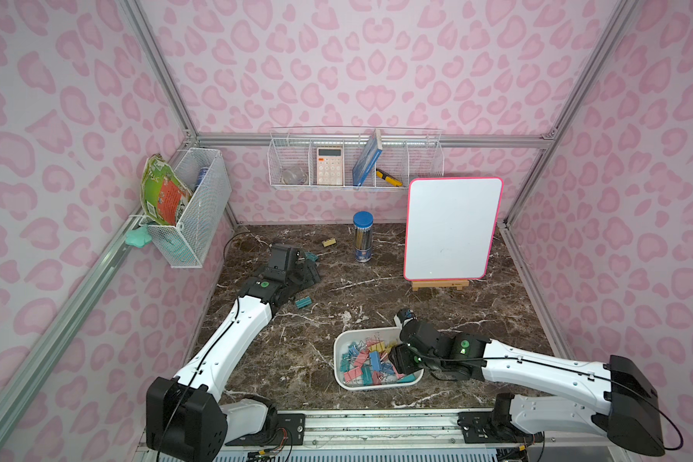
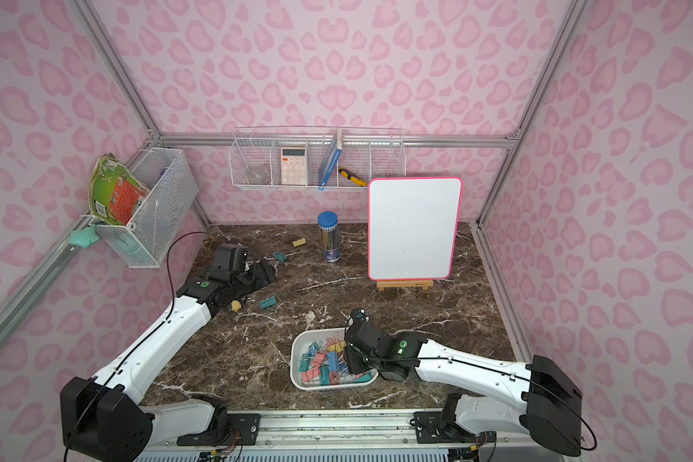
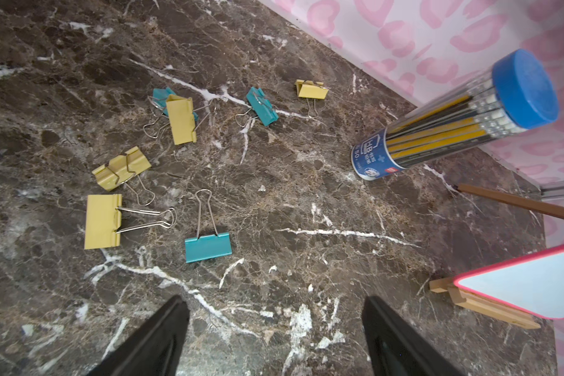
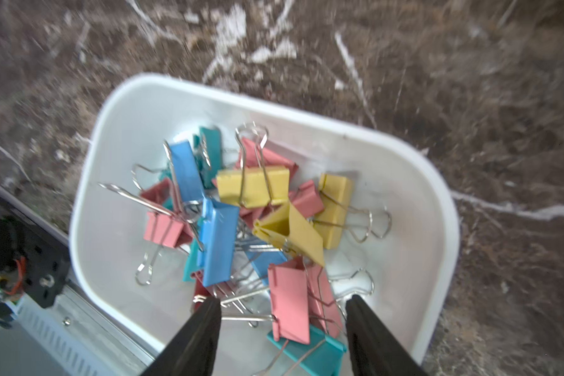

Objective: Put the binder clips in the storage box
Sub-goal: Place the binder clip in the storage box, then pick up the binder clip at the center of the board.

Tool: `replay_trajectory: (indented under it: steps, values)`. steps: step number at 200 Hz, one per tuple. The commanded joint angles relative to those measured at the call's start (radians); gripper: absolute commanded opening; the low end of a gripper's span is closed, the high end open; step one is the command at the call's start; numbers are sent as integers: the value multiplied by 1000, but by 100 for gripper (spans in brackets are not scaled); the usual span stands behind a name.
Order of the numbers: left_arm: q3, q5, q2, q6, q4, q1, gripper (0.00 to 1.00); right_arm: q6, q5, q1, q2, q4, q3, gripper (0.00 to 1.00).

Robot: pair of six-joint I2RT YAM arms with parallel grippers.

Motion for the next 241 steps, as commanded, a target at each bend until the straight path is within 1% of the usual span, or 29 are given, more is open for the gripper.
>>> replay_trajectory:
  steps: [1,19,29,40,65,82,95,108,117,128,158,178,204,241]
  values:
    - [-14,-19,12,-42,-26,19,83,-16,114,-27,-32,65,44,67]
    - [-27,-13,35,-58,-47,40,79,-45,105,-84,-50,176,49,70]
    - [-23,-15,56,-72,-77,50,77,-47,72,-122,-51,230,40,71]
    - [-18,-4,94,-65,-104,58,77,-39,35,-155,-45,273,29,71]
    - [2,15,204,-41,-152,78,77,-31,-13,-172,-26,351,5,72]
    - [9,105,284,-43,-134,110,79,-26,-42,-172,-8,371,1,73]
    - [56,197,361,-42,-158,130,83,-18,-60,-172,2,380,-4,73]
    - [97,251,437,-32,-161,130,88,-11,-75,-172,10,393,-9,73]
    - [117,263,476,-37,-164,129,90,-6,-81,-171,13,402,-11,74]
    - [130,256,507,-44,-165,125,91,-3,-86,-172,15,409,-15,73]
    - [168,183,561,-32,-204,110,91,5,-84,-173,15,415,-22,74]
    - [193,127,597,-30,-252,107,86,2,-83,-173,16,420,-28,74]
    - [204,66,624,-31,-273,98,79,1,-82,-173,21,426,-23,74]
    - [242,40,665,-16,-296,81,70,1,-85,-173,30,429,-19,75]
